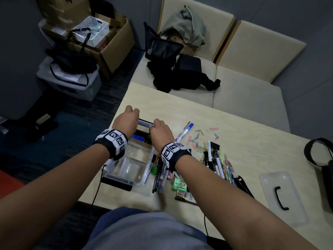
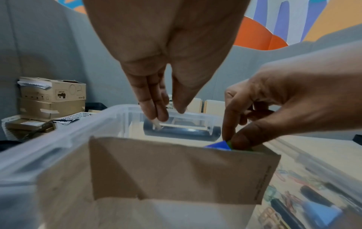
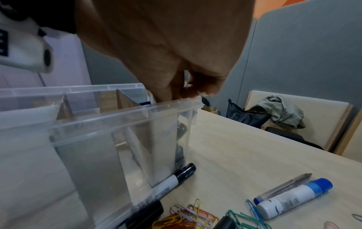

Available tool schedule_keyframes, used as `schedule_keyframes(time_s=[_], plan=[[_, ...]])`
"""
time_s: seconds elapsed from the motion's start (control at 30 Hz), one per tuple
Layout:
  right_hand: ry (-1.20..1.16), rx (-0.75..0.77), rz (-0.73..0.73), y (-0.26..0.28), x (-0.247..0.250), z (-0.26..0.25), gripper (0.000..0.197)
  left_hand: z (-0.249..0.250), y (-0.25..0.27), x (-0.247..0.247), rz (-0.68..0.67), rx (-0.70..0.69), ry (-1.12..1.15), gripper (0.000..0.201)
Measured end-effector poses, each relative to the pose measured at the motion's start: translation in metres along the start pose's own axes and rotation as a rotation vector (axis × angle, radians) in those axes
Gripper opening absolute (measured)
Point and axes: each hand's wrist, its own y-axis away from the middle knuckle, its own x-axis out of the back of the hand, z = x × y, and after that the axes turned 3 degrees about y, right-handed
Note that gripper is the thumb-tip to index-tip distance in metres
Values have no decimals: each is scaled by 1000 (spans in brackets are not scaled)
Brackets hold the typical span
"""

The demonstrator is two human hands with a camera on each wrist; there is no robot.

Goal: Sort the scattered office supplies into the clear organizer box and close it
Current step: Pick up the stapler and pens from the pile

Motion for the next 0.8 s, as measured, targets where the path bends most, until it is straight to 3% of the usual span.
schedule_keyframes(time_s=[0.2,0.43,0.53,0.8], plan=[[83,9,-27,-5,1,-2,20,-17,8,-5,-264,-7,-192,22],[116,-86,-21,-3,0,-7,14,-10,3,-8,-353,-46,-278,31],[132,-123,-15,-4,-4,-9,20,-6,-1,-7,-397,-50,-302,29],[65,-141,7,-7,-12,-2,6,0,0,-1,-393,-32,-294,28]])
